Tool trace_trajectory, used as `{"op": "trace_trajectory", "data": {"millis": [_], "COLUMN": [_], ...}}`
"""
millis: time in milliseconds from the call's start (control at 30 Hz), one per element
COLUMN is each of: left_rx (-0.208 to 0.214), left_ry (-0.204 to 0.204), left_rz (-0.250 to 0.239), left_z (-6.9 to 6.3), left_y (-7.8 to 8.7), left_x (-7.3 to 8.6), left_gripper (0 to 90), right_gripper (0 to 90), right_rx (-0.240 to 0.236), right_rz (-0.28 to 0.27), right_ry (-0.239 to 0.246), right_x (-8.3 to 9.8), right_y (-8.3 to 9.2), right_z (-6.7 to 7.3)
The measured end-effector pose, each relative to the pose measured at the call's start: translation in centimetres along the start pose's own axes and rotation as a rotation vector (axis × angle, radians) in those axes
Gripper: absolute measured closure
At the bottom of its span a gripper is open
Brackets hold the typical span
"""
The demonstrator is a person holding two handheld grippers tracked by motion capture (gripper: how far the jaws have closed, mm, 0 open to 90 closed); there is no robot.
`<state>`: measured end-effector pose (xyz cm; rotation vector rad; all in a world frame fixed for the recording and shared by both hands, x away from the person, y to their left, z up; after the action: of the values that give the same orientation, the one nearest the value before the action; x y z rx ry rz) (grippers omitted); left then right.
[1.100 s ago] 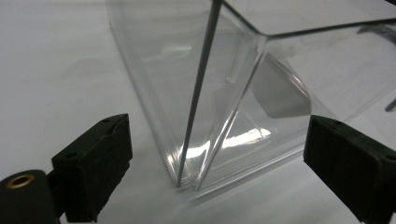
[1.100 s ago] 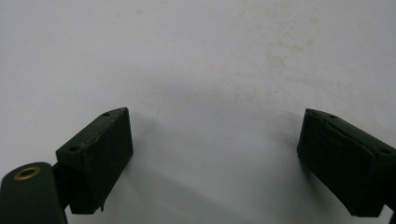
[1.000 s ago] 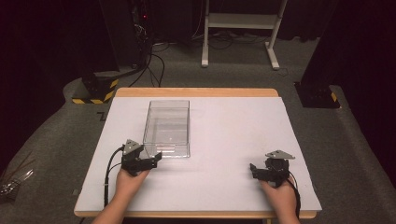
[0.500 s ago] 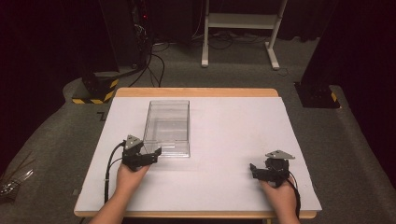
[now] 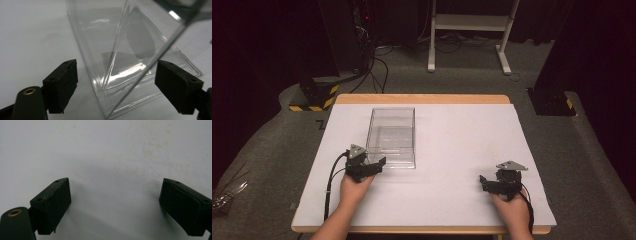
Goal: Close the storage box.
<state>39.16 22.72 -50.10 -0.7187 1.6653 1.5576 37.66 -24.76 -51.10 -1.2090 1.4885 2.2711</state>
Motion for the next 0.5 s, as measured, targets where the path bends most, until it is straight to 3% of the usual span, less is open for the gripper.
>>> {"op": "trace_trajectory", "data": {"millis": [233, 500], "left_rx": [0.037, 0.071], "left_ry": [-0.01, -0.065], "left_rz": [0.0, 0.03], "left_z": [0.4, 1.4], "left_y": [1.0, 2.5], "left_x": [0.4, 1.6], "left_gripper": [17.7, 17.6], "right_gripper": [10.2, 10.2], "right_rx": [0.001, 0.001], "right_rz": [0.0, 0.0], "right_ry": [0.0, 0.0], "right_x": [0.0, 0.0], "right_y": [0.0, 0.0], "right_z": [0.0, 0.0]}}
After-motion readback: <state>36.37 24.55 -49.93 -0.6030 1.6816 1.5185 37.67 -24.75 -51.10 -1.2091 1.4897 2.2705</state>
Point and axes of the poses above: each handheld gripper's, and its own axes: y roughly backward along the jaws, x roughly out of its underside, z roughly to its left, the point moved 1 cm from there along -y, roughly forward along the jaws, and after that the axes turned 15 degrees about -x, right-handed, at the moved point
